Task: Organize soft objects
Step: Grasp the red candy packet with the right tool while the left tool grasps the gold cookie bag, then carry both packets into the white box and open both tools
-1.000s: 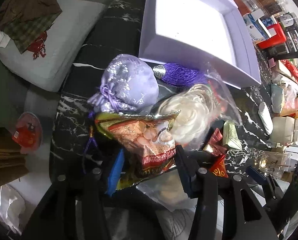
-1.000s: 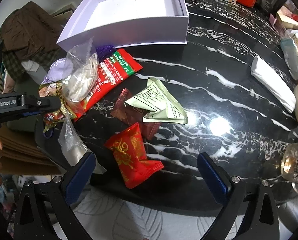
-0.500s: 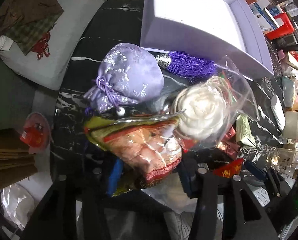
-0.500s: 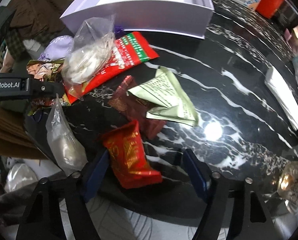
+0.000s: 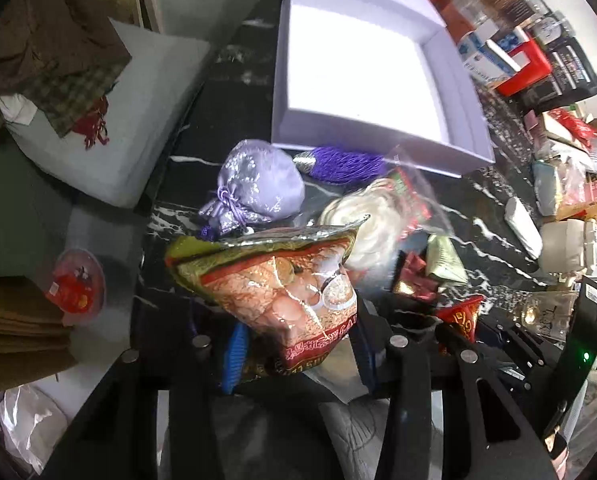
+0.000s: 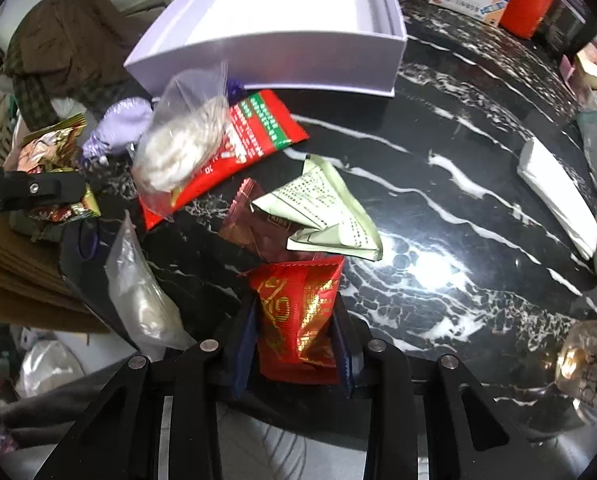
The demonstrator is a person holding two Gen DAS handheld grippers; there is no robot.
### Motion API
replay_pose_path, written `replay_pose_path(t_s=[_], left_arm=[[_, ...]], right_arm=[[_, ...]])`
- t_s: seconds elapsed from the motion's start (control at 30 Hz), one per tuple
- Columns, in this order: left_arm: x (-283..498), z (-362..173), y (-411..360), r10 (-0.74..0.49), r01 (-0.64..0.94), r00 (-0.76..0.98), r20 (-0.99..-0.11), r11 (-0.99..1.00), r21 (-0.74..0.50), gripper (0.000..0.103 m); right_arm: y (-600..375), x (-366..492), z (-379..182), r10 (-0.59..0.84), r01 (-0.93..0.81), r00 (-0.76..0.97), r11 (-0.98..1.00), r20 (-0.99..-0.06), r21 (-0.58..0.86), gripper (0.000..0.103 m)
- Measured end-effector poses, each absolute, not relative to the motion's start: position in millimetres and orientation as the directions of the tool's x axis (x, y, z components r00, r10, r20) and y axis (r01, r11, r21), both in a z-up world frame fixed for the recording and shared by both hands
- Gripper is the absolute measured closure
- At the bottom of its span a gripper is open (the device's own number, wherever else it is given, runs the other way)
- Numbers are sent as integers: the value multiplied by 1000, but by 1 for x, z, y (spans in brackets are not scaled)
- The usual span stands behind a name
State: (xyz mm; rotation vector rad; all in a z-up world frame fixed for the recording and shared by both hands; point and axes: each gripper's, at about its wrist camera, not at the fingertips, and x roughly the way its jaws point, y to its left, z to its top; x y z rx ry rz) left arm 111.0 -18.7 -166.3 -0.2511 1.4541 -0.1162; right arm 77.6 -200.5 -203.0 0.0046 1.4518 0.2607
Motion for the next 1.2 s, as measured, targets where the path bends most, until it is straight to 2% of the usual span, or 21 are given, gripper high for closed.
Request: replay_pose_path(t_s=[0.73,1.2], left_arm=[[29,-67,-48,-208,35,300,-931,978,-208,58],[23,-23,-60,-290,172,357,-888,955,-242,58]], right_arm=[[-233,28,-104,269,-163,233,958,-934,235,70],[-218,5,-40,292,-198,374,952,-880,231,70]])
